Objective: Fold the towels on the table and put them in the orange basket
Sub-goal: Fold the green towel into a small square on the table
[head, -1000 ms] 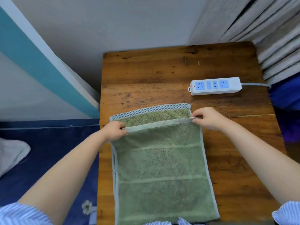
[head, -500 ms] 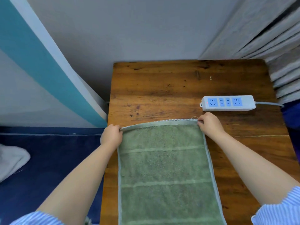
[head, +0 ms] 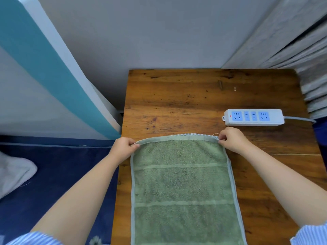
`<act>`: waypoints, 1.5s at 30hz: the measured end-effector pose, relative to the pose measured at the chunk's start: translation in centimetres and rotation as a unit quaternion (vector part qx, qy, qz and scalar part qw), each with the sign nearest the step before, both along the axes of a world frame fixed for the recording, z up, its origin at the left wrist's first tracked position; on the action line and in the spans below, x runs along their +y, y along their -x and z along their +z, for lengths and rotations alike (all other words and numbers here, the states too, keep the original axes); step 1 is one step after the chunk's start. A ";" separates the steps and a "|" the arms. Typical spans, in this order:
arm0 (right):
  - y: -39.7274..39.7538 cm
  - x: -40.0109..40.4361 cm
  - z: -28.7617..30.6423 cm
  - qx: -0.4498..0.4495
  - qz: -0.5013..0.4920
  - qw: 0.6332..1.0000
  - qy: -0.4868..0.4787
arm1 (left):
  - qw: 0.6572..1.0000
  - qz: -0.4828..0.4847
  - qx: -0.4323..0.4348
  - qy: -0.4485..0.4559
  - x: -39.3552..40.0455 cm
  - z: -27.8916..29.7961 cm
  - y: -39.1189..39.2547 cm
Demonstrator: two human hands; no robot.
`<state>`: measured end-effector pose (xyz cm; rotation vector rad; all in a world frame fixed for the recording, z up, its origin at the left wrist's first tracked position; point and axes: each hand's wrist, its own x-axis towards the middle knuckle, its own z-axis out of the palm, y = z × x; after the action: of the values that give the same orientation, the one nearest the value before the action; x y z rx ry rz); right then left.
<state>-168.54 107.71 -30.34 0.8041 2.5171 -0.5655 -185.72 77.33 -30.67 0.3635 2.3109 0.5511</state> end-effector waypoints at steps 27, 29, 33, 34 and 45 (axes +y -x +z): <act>-4.0 -0.7 5.7 0.065 0.091 0.993 0.032 | 0.950 -0.208 0.140 0.187 -2.0 6.5 -5.1; -5.1 -1.4 6.6 0.071 0.114 0.991 0.024 | 0.949 -0.211 0.137 0.188 -3.0 7.9 -6.4; -7.0 -2.5 8.7 0.104 0.131 0.986 0.006 | 0.949 -0.203 0.159 0.179 -4.4 10.3 -7.9; -7.5 -2.9 9.4 0.118 0.131 0.984 -0.002 | 0.951 -0.197 0.170 0.170 -4.8 10.9 -8.3; -17.9 -11.7 17.6 0.151 0.082 0.974 -0.148 | 0.959 -0.095 0.251 -0.085 -11.7 18.2 -16.7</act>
<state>-150.61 95.99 -12.78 0.6393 2.9630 -0.2760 -168.99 65.61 -12.47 0.8870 2.6731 0.6148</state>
